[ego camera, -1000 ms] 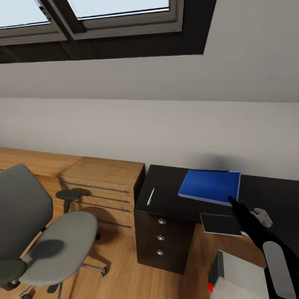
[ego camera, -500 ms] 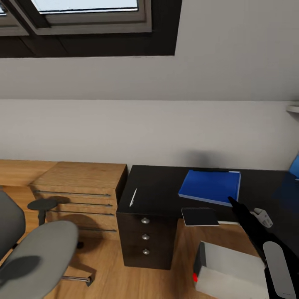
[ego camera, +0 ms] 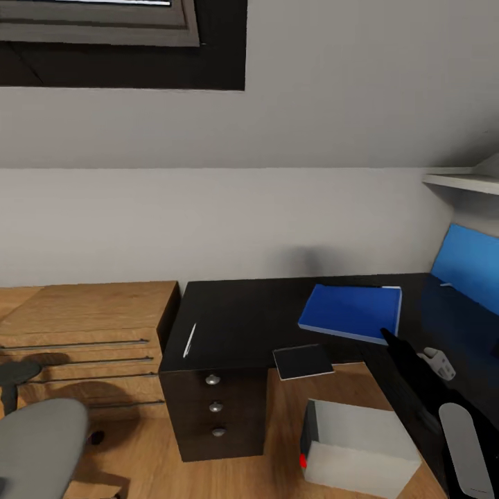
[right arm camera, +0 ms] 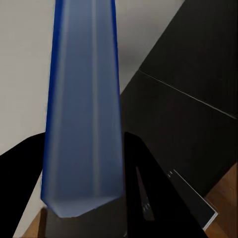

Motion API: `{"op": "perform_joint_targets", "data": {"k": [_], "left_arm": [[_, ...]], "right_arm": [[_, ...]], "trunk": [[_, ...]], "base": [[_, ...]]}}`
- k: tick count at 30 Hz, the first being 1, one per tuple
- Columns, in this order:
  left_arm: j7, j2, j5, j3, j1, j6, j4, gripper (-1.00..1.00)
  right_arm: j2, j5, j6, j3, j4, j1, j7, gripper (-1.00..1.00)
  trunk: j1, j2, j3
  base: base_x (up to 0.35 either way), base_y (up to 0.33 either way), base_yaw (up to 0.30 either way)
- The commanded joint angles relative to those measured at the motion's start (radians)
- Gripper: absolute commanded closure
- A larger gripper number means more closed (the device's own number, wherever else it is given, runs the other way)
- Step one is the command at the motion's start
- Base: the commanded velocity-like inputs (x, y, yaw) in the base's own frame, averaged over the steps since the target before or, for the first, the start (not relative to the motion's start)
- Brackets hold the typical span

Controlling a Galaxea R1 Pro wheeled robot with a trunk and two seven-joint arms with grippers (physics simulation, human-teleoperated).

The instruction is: In the bedroom, organize the workspace by keeping the computer under the desk, ensuring the monitor is on the desk, placing the keyboard on the desk next to the monitor, placing the mouse on the desk next to the keyboard, moving the folder from the swivel chair onto the desk next to the mouse, stacking the notebook on top of the folder with the pen on top of the notebook, and positioning the swivel chair next to the desk.

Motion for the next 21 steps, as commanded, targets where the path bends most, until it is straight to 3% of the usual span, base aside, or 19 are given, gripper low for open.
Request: {"op": "perform_joint_targets", "data": {"k": [1, 6, 21], "left_arm": [[0.006, 0.001, 0.008, -0.009, -0.001, -0.005, 0.000, -1.00], [0.007, 0.001, 0.009, -0.009, -0.002, -0.005, 0.000, -1.00], [0.006, 0.001, 0.010, -0.009, -0.001, -0.004, 0.001, -1.00]], "right_arm": [[0.000, -0.010, 0.005, -0.001, -0.001, -0.001, -0.004, 1.00], [0.000, -0.010, 0.005, 0.000, 0.000, -0.001, -0.001, 1.00], [0.000, -0.011, 0.005, 0.001, 0.000, -0.001, 0.002, 1.00]], "trunk": [[0.001, -0.001, -0.001], [0.001, -0.001, -0.003], [0.001, -0.001, -0.003]], "base": [[0.224, 0.000, -0.298], [0.079, 0.000, -0.214], [0.003, 0.000, -0.012]]}}
